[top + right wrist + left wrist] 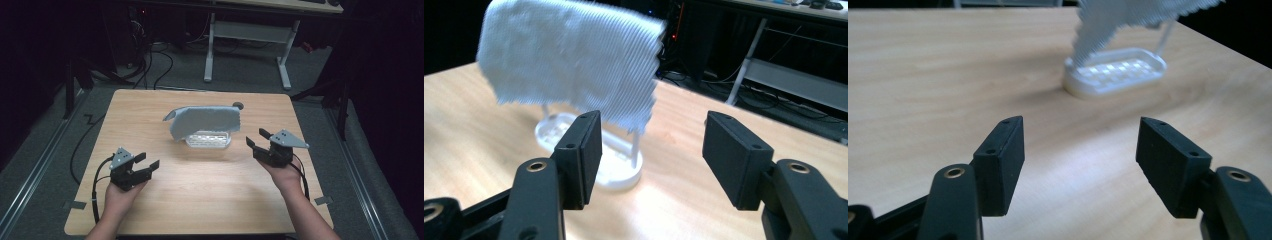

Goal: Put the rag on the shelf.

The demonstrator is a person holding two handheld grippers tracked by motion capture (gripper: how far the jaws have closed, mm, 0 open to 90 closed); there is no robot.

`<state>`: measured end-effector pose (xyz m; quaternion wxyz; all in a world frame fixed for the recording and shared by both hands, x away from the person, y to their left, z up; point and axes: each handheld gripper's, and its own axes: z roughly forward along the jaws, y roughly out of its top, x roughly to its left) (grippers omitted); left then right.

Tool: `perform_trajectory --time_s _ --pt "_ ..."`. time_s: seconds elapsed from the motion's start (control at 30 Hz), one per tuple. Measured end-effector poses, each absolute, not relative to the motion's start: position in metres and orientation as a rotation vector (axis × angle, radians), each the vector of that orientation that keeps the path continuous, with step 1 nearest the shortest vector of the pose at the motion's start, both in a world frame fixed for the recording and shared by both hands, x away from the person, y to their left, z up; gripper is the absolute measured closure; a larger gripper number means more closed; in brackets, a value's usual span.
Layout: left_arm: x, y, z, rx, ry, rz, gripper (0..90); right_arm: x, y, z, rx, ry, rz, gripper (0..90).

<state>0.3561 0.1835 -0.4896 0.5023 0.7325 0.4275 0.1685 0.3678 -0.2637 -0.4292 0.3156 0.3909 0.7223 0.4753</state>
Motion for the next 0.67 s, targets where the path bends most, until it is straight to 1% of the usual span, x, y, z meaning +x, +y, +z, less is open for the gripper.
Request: perform_trajectory --time_s 0.03,0.1,0.13,0.2,0.3,0.33,0.37,0.4,0.43,0.47,0.57,0.67 --pt "0.352 0.181 -0.492 1.781 1.032 0.390 37.0 0.368 -0.264 -0.429 1.030 1.903 1.252 40.2" --pt "0.344 0.176 -0.497 1.812 1.024 0.381 36.6 0.358 -0.263 -0.439 1.029 1.922 1.234 39.5" --pt "0.337 0.169 -0.501 1.835 1.018 0.361 36.3 0.348 -0.263 -0.449 1.039 1.949 1.224 38.5" --pt "0.333 0.166 -0.504 1.848 1.018 0.347 36.1 0.343 -0.263 -0.455 1.049 1.961 1.213 38.3" --pt "0.318 0.155 -0.513 1.877 1.019 0.318 35.3 0.327 -0.263 -0.472 1.058 2.002 1.174 38.1" --pt "0.313 0.152 -0.517 1.879 1.024 0.293 36.2 0.317 -0.264 -0.484 1.063 2.017 1.136 36.2" --pt "0.309 0.149 -0.520 1.896 1.037 0.265 36.2 0.317 -0.264 -0.484 1.063 2.017 1.136 36.2" --pt "0.305 0.144 -0.522 1.926 1.031 0.233 36.0 0.305 -0.265 -0.498 1.084 2.018 1.086 37.1" --pt "0.305 0.144 -0.522 1.926 1.031 0.233 35.7 0.305 -0.265 -0.498 1.084 2.018 1.086 37.1" --pt "0.304 0.142 -0.523 1.941 1.020 0.238 35.7 0.297 -0.267 -0.510 1.128 2.044 1.066 39.6" --pt "0.307 0.140 -0.524 1.961 1.012 0.249 35.7 0.296 -0.267 -0.513 1.122 2.074 1.051 38.5" --pt "0.311 0.144 -0.524 1.938 1.033 0.235 35.5 0.301 -0.268 -0.515 1.143 2.056 1.057 37.5"
